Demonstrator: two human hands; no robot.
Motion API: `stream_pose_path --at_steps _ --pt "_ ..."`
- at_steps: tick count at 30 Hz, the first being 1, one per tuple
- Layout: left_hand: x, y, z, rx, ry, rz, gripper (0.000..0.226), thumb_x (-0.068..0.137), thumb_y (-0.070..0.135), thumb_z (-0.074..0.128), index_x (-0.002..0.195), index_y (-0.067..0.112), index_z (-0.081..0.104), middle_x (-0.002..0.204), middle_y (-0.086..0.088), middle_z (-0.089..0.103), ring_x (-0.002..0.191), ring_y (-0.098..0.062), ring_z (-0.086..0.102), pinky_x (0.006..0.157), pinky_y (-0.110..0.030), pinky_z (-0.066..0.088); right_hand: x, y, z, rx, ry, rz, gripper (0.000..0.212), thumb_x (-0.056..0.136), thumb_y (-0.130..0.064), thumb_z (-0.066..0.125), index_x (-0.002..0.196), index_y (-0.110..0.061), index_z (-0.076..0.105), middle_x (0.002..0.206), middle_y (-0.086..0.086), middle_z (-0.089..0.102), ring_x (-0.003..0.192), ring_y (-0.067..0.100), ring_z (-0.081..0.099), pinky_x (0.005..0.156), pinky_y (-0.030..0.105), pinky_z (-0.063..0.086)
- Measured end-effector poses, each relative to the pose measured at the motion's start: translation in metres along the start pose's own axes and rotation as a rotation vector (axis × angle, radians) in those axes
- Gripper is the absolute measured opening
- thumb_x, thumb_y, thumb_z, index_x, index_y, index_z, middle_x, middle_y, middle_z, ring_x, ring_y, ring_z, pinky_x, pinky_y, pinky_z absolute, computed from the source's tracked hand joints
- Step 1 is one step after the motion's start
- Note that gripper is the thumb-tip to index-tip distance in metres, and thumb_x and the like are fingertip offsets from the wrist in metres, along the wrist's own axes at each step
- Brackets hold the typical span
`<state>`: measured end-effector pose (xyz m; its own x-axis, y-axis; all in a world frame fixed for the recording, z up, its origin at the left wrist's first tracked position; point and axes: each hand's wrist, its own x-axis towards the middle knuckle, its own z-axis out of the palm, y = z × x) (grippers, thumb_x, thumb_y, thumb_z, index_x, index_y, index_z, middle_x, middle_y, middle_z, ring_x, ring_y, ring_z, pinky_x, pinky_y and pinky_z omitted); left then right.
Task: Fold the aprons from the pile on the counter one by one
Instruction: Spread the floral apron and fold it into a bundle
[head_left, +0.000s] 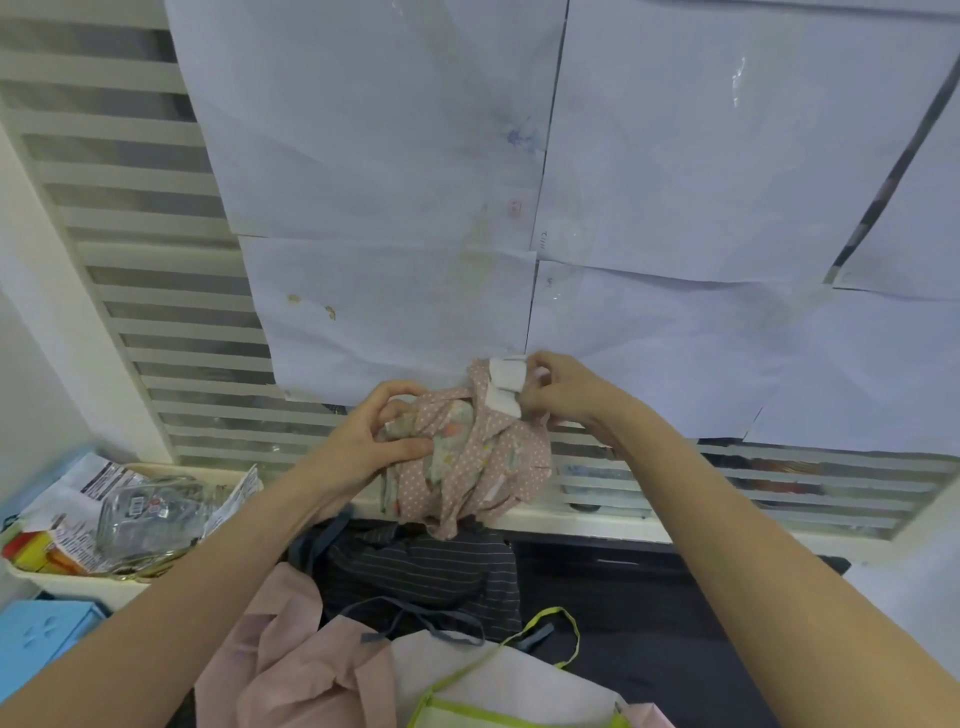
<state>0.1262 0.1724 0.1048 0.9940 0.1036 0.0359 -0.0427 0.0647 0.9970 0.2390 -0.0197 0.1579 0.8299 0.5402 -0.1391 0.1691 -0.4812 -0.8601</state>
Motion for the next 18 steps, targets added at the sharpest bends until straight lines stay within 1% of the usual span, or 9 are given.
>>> stream_pose_path --at_steps 2,4,7,9,11,13,14,17,18 --pt "0.003 0.002 0.001 -0.067 0.069 -0.022 0.041 0.08 -0.011 0.06 0.107 0.021 0.056 0.103 -0.01 0.063 0.079 -0.018 0.067 0.065 -0.025 0.056 -0.002 -0.008 0.001 -0.118 0.026 -0.095 0.022 0.082 0.001 0.064 0.088 -0.013 0.048 0.084 0.006 0.048 0.07 0.016 0.044 0.06 0.023 0.036" --pt "0.006 0.005 0.002 -0.094 0.099 -0.06 0.038 0.082 -0.01 0.059 0.107 0.019 0.057 0.101 -0.011 0.064 0.076 -0.017 0.067 0.061 -0.025 0.056 -0.002 -0.013 0.008 -0.115 0.078 -0.106 0.021 0.082 0.003 0.062 0.092 -0.011 0.049 0.086 0.007 0.05 0.07 0.017 0.044 0.061 0.023 0.037" --pt "0.008 0.008 0.002 -0.084 0.114 -0.119 0.035 0.083 -0.006 0.06 0.11 0.017 0.058 0.104 -0.014 0.064 0.082 -0.022 0.066 0.064 -0.027 0.057 -0.006 -0.017 0.011 0.249 0.014 0.045 0.013 0.082 0.001 0.051 0.093 -0.005 0.054 0.082 0.011 0.052 0.061 0.015 0.045 0.053 0.023 0.036" --pt "0.009 0.009 0.004 -0.033 0.113 -0.134 0.033 0.084 -0.005 0.06 0.109 0.017 0.059 0.099 -0.012 0.066 0.082 -0.022 0.066 0.068 -0.028 0.057 -0.01 -0.018 0.016 0.29 -0.05 0.074 0.007 0.087 -0.016 0.055 0.088 -0.01 0.058 0.076 0.004 0.056 0.057 0.012 0.046 0.053 0.022 0.034" --pt "0.01 0.008 0.011 0.09 0.102 -0.122 0.033 0.084 -0.003 0.061 0.108 0.019 0.06 0.095 -0.009 0.069 0.083 -0.021 0.066 0.072 -0.03 0.055 -0.011 -0.021 0.025 0.149 -0.114 0.072 0.035 0.085 -0.047 0.06 0.087 -0.013 0.063 0.074 -0.003 0.063 0.062 0.008 0.055 0.058 0.021 0.042" --pt "0.011 0.008 0.016 0.256 0.098 -0.092 0.034 0.083 -0.003 0.063 0.105 0.022 0.062 0.081 0.002 0.069 0.078 -0.017 0.064 0.071 -0.027 0.052 -0.012 -0.027 0.037 -0.073 -0.137 0.066 0.061 0.075 -0.063 0.064 0.101 -0.008 0.064 0.087 0.001 0.063 0.074 0.012 0.061 0.066 0.026 0.049" --pt "0.01 0.009 0.016 0.32 0.084 -0.087 0.035 0.082 -0.004 0.062 0.104 0.023 0.062 0.077 0.007 0.068 0.075 -0.014 0.063 0.07 -0.026 0.051 -0.013 -0.029 0.039 -0.172 -0.137 0.053 0.064 0.075 -0.06 0.067 0.104 -0.004 0.06 0.087 0.002 0.06 0.073 0.013 0.058 0.064 0.026 0.048" --pt "0.007 0.01 0.009 0.376 0.023 -0.135 0.038 0.08 -0.004 0.062 0.109 0.02 0.063 0.09 -0.002 0.069 0.082 -0.018 0.065 0.071 -0.031 0.052 -0.014 -0.036 0.025 -0.289 -0.063 -0.028 0.023 0.082 -0.019 0.07 0.079 -0.007 0.051 0.078 0.011 0.06 0.066 0.015 0.049 0.059 0.026 0.038" --pt "0.004 0.011 0.005 0.352 0.018 -0.154 0.039 0.078 -0.004 0.063 0.111 0.019 0.063 0.089 -0.002 0.069 0.078 -0.018 0.066 0.068 -0.03 0.052 -0.012 -0.037 0.019 -0.246 -0.019 -0.024 0.021 0.082 -0.008 0.065 0.07 -0.007 0.048 0.07 0.011 0.057 0.064 0.017 0.048 0.061 0.027 0.038"
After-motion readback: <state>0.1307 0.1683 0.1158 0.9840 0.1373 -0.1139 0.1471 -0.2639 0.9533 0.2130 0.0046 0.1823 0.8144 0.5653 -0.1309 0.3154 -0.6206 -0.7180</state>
